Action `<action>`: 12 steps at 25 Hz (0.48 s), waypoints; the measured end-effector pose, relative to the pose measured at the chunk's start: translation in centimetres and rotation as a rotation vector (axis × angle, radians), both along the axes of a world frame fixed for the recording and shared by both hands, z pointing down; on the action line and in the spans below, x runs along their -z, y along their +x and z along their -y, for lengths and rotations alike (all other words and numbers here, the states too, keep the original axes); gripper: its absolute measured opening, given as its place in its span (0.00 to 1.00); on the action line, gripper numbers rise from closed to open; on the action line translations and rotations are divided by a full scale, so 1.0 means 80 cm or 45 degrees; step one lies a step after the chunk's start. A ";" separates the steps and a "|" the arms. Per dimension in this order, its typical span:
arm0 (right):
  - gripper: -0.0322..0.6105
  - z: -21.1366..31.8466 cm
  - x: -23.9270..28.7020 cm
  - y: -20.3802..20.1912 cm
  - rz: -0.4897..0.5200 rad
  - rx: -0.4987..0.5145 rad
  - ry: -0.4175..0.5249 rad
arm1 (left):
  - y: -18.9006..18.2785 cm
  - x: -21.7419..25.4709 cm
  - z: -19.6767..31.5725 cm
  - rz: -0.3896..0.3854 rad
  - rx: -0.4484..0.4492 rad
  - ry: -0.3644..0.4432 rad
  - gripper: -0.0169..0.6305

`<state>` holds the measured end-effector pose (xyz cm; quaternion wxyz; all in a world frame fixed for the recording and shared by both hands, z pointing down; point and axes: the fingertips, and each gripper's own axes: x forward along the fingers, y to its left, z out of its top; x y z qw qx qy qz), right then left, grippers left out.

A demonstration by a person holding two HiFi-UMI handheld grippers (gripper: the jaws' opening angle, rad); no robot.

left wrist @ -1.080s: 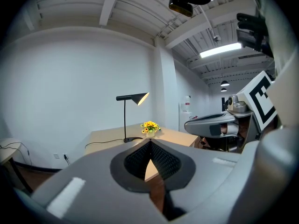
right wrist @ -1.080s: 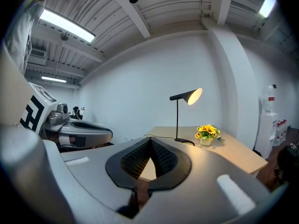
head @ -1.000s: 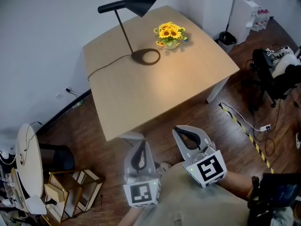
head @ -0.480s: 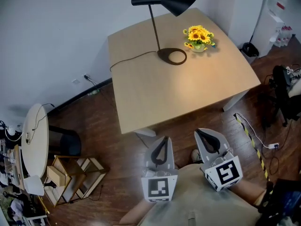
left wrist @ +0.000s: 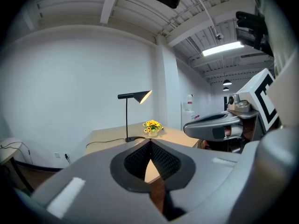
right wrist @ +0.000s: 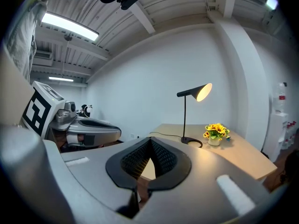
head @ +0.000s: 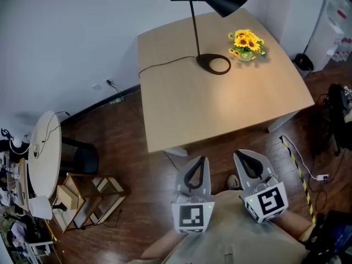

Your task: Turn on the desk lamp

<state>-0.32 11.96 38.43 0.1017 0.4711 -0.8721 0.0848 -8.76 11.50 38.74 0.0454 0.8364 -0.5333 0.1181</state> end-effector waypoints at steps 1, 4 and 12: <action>0.05 0.002 0.000 0.001 -0.001 -0.001 0.002 | 0.000 0.001 0.001 0.001 0.000 0.002 0.02; 0.05 0.006 0.002 0.003 0.000 -0.004 0.006 | 0.002 0.005 0.005 0.000 0.000 0.011 0.02; 0.05 0.009 0.002 0.002 -0.010 0.002 0.010 | 0.001 0.003 0.007 -0.012 0.007 0.009 0.02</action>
